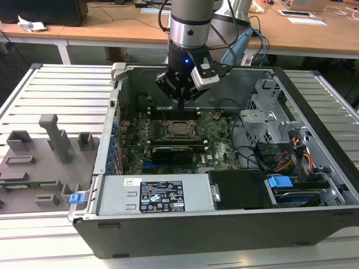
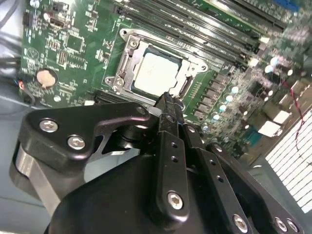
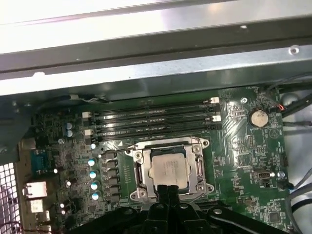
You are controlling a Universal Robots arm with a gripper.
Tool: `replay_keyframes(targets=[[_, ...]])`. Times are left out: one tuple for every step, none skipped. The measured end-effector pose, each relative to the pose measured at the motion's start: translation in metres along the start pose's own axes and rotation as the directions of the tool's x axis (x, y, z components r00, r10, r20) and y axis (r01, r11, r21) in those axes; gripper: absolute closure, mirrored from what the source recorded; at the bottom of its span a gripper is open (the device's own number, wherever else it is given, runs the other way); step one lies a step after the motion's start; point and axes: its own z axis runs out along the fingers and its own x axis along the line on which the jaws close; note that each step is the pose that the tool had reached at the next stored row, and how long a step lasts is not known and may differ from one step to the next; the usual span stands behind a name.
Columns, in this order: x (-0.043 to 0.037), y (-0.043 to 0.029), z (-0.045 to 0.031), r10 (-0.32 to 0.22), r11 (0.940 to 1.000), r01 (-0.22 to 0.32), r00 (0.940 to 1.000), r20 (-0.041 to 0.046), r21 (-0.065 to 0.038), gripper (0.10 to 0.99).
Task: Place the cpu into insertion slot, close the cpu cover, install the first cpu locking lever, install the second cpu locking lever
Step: 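Install the first cpu locking lever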
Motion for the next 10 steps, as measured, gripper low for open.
replay_keyframes(targets=[[0.0009, -0.0001, 0.0004, -0.003, 1.0, 0.003, 1.0, 0.0009, -0.003, 0.98], [0.0027, -0.0003, 0.0007, -0.004, 1.0, 0.004, 1.0, 0.0017, -0.006, 0.98], [0.0058, -0.0006, 0.0013, -0.005, 0.9999, 0.005, 1.0, 0.0027, -0.011, 0.98], [0.008, -0.0009, 0.0018, -0.006, 0.9999, 0.006, 1.0, 0.0031, -0.014, 0.98], [0.0111, -0.0012, 0.0023, -0.007, 0.9998, 0.007, 1.0, 0.0032, -0.02, 0.98], [0.0132, -0.0014, 0.0026, -0.008, 0.9997, 0.008, 1.0, 0.0032, -0.023, 0.98], [0.0187, -0.002, 0.0032, -0.008, 0.9996, 0.009, 1.0, 0.0041, -0.028, 0.98], [0.0221, -0.0024, 0.0037, -0.009, 0.9995, 0.009, 0.9999, 0.0046, -0.031, 0.98], [0.024, -0.0026, 0.0039, -0.01, 0.9994, 0.01, 0.9999, 0.0047, -0.032, 0.98], [0.0262, -0.0028, 0.004, -0.011, 0.9994, 0.011, 0.9999, 0.005, -0.033, 0.98]])
